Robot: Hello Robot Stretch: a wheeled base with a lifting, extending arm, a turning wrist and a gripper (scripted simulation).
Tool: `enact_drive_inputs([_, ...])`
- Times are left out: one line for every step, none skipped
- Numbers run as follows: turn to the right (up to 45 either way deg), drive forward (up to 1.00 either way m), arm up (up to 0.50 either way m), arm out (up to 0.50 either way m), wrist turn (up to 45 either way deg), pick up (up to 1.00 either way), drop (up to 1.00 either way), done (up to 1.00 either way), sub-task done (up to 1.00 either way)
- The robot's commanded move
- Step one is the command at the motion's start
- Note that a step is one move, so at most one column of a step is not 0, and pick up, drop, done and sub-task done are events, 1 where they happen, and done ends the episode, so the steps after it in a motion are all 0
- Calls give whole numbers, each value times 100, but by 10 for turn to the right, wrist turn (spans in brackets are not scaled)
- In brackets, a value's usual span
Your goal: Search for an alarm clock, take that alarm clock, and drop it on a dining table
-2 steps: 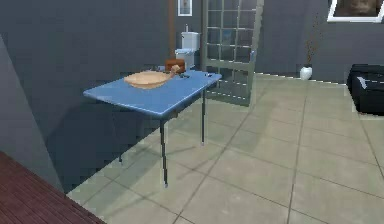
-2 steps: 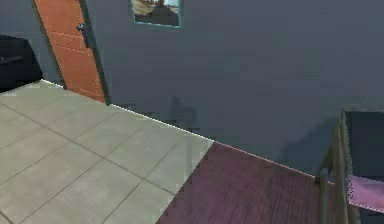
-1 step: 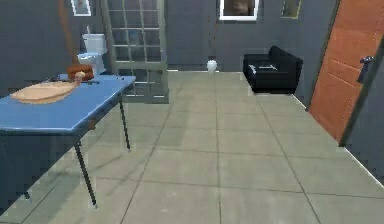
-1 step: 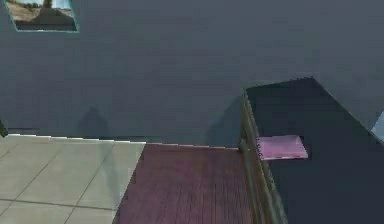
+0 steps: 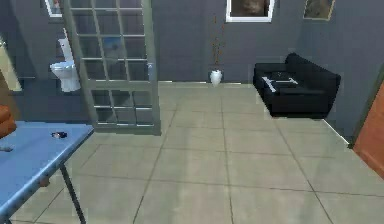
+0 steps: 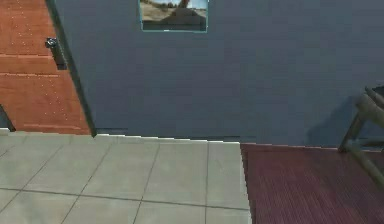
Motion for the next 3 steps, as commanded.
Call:
enact_drive_inputs([0, 100, 0, 0, 0, 0, 0, 0, 0])
enact_drive_inputs([30, 0, 0, 0, 0, 0, 0, 0, 0])
enact_drive_inputs([0, 20, 0, 0, 0, 0, 0, 0, 0])
